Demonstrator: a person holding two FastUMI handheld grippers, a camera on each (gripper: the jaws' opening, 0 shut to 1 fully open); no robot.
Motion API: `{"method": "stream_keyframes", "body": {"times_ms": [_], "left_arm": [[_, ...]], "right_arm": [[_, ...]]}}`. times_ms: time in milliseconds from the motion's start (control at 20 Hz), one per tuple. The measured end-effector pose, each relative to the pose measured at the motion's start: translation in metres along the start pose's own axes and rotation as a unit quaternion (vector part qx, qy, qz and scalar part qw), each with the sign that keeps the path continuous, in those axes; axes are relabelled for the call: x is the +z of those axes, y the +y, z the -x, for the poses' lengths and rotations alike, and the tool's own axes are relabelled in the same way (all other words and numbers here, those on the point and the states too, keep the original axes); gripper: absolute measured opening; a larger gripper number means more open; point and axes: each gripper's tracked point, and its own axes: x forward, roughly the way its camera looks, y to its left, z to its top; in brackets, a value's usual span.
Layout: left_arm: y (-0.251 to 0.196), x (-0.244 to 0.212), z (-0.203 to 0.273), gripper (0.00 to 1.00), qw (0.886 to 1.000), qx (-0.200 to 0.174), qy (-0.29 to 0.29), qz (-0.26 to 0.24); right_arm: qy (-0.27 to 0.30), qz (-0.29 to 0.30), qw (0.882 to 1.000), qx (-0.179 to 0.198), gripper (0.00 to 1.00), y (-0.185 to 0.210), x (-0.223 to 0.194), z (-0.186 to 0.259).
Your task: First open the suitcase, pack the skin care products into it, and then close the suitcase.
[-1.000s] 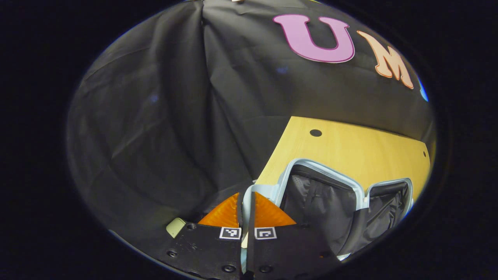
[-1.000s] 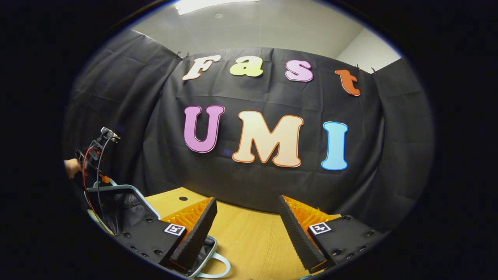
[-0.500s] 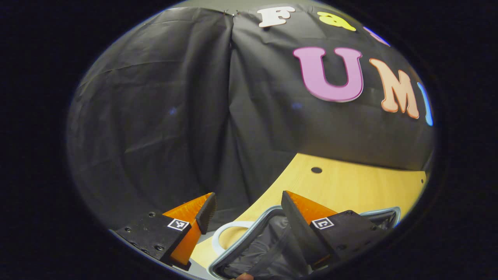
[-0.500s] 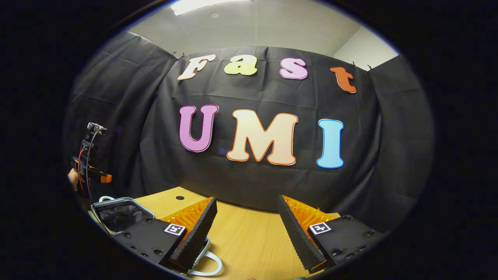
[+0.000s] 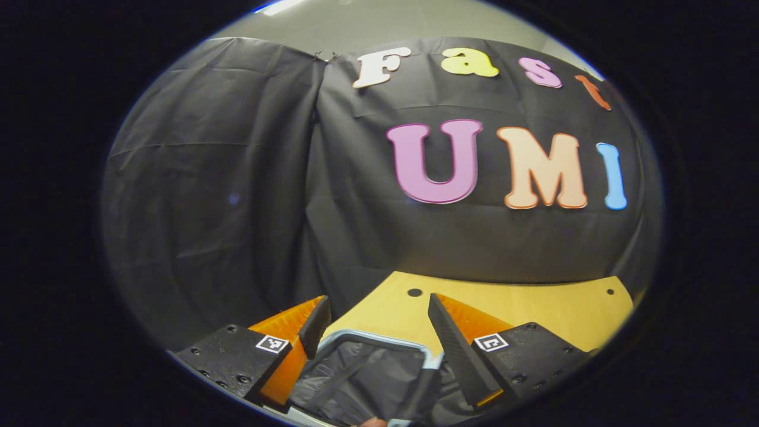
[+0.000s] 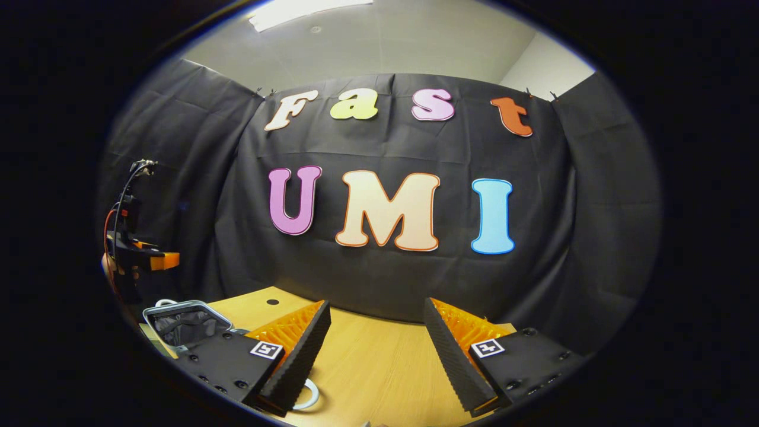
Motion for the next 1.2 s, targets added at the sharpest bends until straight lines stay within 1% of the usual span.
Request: {"method": "stream_keyframes", "body": {"times_ms": [50,100,150,200,250,450,600,700,750,800,850,950,1100,1200], "left_arm": [[-0.021,0.004,0.008,0.98,1.000,-0.015,-0.001,0.002],[-0.045,0.005,0.013,0.97,1.000,-0.030,-0.003,0.001],[-0.065,0.007,0.018,1.00,0.999,-0.046,-0.005,0.000],[-0.082,0.006,0.022,1.00,0.998,-0.061,-0.003,-0.003],[-0.098,0.004,0.027,0.98,0.997,-0.075,-0.001,-0.005],[-0.163,-0.009,0.052,0.97,0.992,-0.124,0.013,-0.007],[-0.207,-0.023,0.074,0.97,0.986,-0.162,0.027,-0.010],[-0.237,-0.038,0.090,0.98,0.980,-0.191,0.045,-0.012],[-0.253,-0.047,0.099,1.00,0.977,-0.207,0.056,-0.012],[-0.267,-0.055,0.105,0.98,0.973,-0.220,0.064,-0.012],[-0.280,-0.064,0.112,0.98,0.970,-0.231,0.071,-0.013],[-0.302,-0.083,0.129,0.97,0.964,-0.248,0.088,-0.019],[-0.332,-0.112,0.147,0.97,0.953,-0.280,0.117,-0.018],[-0.344,-0.135,0.157,0.96,0.946,-0.290,0.142,-0.020]], "right_arm": [[-0.001,0.001,1.000,0.000,0.99,-0.007,0.000,0.002],[-0.001,0.001,1.000,0.002,0.99,-0.014,-0.002,0.005],[-0.001,0.002,1.000,0.004,0.99,-0.021,-0.003,0.007],[-0.001,0.002,1.000,0.005,0.99,-0.028,-0.004,0.009],[-0.002,0.001,1.000,0.005,0.99,-0.035,-0.004,0.012],[0.000,-0.002,1.000,0.004,0.99,-0.062,-0.011,0.023],[0.004,-0.004,1.000,0.002,0.99,-0.082,-0.017,0.032],[0.008,-0.007,1.000,0.002,0.99,-0.094,-0.023,0.038],[0.011,-0.011,1.000,0.003,0.99,-0.098,-0.027,0.041],[0.013,-0.012,1.000,0.002,0.99,-0.105,-0.029,0.045],[0.016,-0.014,1.000,0.003,0.99,-0.110,-0.031,0.047],[0.019,-0.013,1.000,0.001,1.00,-0.120,-0.035,0.056],[0.023,-0.012,1.000,0.001,0.99,-0.132,-0.041,0.065],[0.027,-0.012,1.000,0.001,0.99,-0.137,-0.045,0.071]]}}
